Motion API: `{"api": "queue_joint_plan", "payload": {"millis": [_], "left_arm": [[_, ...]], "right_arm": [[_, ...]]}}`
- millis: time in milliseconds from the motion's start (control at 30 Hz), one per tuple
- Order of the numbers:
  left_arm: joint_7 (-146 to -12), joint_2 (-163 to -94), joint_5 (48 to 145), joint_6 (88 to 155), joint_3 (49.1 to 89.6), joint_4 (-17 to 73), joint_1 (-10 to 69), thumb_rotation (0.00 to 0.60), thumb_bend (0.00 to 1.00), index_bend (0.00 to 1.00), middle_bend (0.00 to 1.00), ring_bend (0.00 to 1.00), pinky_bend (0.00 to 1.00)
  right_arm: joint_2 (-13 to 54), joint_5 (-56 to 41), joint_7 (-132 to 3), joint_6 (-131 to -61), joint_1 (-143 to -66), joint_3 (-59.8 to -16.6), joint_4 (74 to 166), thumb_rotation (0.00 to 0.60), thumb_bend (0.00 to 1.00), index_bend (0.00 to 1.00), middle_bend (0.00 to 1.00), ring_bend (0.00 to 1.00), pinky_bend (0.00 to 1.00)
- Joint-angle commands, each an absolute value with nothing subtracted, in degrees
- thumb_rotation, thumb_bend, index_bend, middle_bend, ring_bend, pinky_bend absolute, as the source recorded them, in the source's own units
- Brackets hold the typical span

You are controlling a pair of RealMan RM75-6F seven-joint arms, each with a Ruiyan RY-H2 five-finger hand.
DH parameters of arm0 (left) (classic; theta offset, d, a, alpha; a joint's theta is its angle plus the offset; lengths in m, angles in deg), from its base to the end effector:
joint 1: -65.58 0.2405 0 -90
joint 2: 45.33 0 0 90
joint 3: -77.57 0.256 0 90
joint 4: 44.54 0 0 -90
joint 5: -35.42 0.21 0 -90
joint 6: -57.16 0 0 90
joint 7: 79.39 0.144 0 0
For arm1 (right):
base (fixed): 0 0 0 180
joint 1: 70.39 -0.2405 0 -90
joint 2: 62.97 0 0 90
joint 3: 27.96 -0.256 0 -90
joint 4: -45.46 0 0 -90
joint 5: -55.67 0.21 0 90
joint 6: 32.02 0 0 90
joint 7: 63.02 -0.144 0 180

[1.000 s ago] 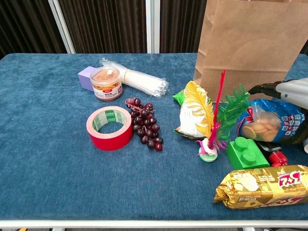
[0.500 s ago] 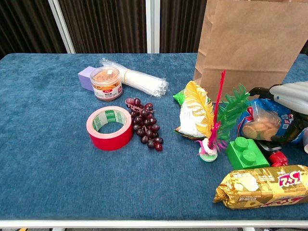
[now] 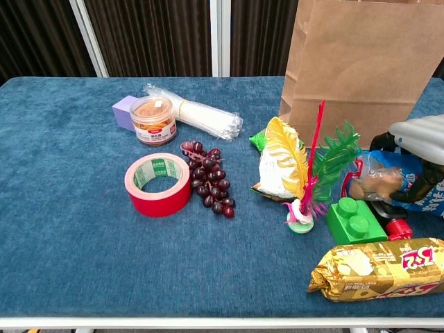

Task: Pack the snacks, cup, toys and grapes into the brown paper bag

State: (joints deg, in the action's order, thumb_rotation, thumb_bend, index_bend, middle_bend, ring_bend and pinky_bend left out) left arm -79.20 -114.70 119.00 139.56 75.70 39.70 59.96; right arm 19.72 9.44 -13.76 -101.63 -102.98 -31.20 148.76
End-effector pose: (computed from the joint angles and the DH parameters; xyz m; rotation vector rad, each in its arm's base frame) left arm -0.3377 0.1831 0.1371 -1.3980 -0.9187 -0.8162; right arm -0.2079 -0.2668 0.0105 1.7527 -0.9288 0.4545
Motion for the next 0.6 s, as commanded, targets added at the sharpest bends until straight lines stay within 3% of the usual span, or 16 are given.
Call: {"api": "queue_joint_plan", "payload": {"millis": [33,367,600], "left_arm": [[-79.2,-114.7,119.0,139.5,75.7,39.8,59.9,0.6,0.23,0.14,0.13,0.03,0.17],[-78.8,-114.6,119.3,139.4,75.4,40.7,59.5,0.6,0.23,0.14,0.13,0.03,0.17],[-78.6,-114.3,119.9,139.5,75.5,41.5,59.3,0.6,0.23,0.14,0.13,0.03,0.17]], "right_arm": [[18.9,7.4,-14.8,-102.6,-102.8,-31.1,148.9,0.6,0.29,0.65,0.55,0.57,0.75],[11.8,0.8,-15.8,-105.9,-104.1,-34.8,158.9,0.6,0.29,0.66,0.56,0.58,0.75],[2.5,1.9,-13.6,-108.4,-107.5,-43.1,173.3,0.6,0.29,0.66,0.56,0.58,0.75]]}}
